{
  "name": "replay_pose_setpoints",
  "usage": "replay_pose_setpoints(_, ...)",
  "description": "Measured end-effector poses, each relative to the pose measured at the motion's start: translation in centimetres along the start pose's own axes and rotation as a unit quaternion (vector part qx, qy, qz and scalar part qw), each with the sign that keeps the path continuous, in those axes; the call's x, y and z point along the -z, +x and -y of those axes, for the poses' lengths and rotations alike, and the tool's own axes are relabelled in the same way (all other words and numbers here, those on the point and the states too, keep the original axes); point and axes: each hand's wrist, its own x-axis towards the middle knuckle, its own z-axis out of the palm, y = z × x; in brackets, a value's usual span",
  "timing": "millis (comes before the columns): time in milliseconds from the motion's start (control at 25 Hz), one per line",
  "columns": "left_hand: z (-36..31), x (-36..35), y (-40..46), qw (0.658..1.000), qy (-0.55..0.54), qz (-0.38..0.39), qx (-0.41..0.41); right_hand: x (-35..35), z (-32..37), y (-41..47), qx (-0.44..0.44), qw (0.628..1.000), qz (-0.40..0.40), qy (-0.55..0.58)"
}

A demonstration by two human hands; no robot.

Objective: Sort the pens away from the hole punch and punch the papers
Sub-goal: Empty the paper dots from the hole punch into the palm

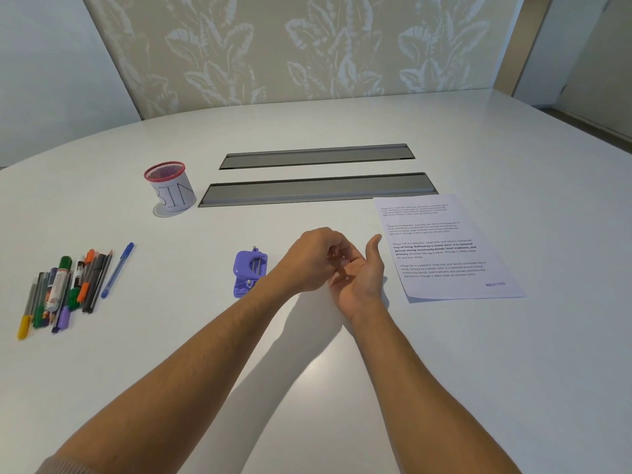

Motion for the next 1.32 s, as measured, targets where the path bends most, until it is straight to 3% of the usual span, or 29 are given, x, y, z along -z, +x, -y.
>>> replay_pose_setpoints(400,1.9,1.0,-0.5,0.999,0.010,-0.048,0.008,-0.4,0.1,-0.2,-0.017,0.999,-0.001,0.039)
replay_pose_setpoints(640,6.3,1.3,-0.9,0.985,0.083,-0.093,0.116,-0.4,0.1,-0.1,-0.024,0.995,0.026,0.098)
replay_pose_setpoints(760,7.9,1.0,-1.1,0.979,0.126,-0.062,0.151,-0.4,0.1,-0.1,-0.026,0.994,0.029,0.102)
replay_pose_setpoints(920,8.0,-0.3,-0.6,0.979,0.164,-0.020,0.121,-0.4,0.2,0.0,-0.022,0.994,0.028,0.102)
replay_pose_setpoints(1320,7.5,-1.4,1.3,0.971,0.194,0.011,0.140,-0.1,0.2,0.4,-0.015,0.995,0.024,0.092)
